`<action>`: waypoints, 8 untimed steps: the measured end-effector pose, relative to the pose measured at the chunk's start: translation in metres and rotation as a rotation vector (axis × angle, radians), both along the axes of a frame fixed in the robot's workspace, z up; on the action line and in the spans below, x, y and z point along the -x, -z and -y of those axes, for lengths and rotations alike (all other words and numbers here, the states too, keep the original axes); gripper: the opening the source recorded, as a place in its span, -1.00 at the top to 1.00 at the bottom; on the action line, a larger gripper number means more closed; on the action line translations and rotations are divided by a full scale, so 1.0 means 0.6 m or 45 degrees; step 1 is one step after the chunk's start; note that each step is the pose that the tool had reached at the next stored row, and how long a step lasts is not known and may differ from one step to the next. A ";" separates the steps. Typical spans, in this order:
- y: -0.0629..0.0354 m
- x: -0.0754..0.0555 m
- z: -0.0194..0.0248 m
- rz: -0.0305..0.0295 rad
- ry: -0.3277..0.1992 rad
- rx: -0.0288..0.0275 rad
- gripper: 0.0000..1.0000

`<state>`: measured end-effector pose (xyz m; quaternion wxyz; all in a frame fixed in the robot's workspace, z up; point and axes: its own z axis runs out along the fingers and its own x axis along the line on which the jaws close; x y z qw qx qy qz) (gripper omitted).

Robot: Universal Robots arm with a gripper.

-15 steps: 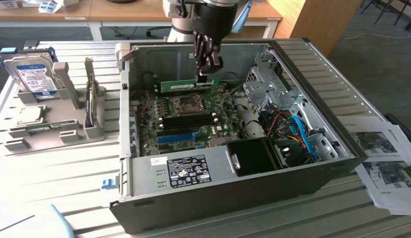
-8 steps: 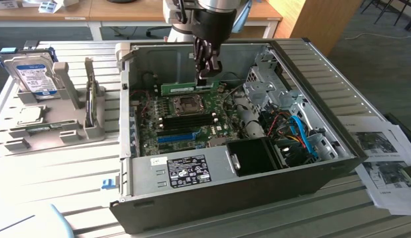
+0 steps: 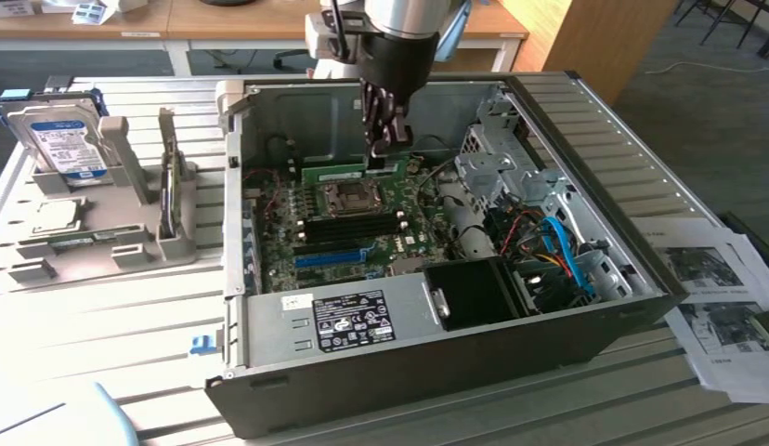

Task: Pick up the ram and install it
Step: 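Insert the ram into the slot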

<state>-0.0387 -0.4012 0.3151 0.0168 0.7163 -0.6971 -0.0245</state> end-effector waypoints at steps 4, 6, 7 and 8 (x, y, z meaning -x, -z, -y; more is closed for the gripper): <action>0.012 0.000 0.0000 0.0000 0.000 -0.0003 0.79; 0.018 0.000 0.0000 -0.0001 0.000 -0.0002 0.79; 0.021 0.000 0.0000 0.0000 0.000 -0.0003 0.79; 0.024 0.000 0.0000 0.0000 0.000 -0.0004 0.79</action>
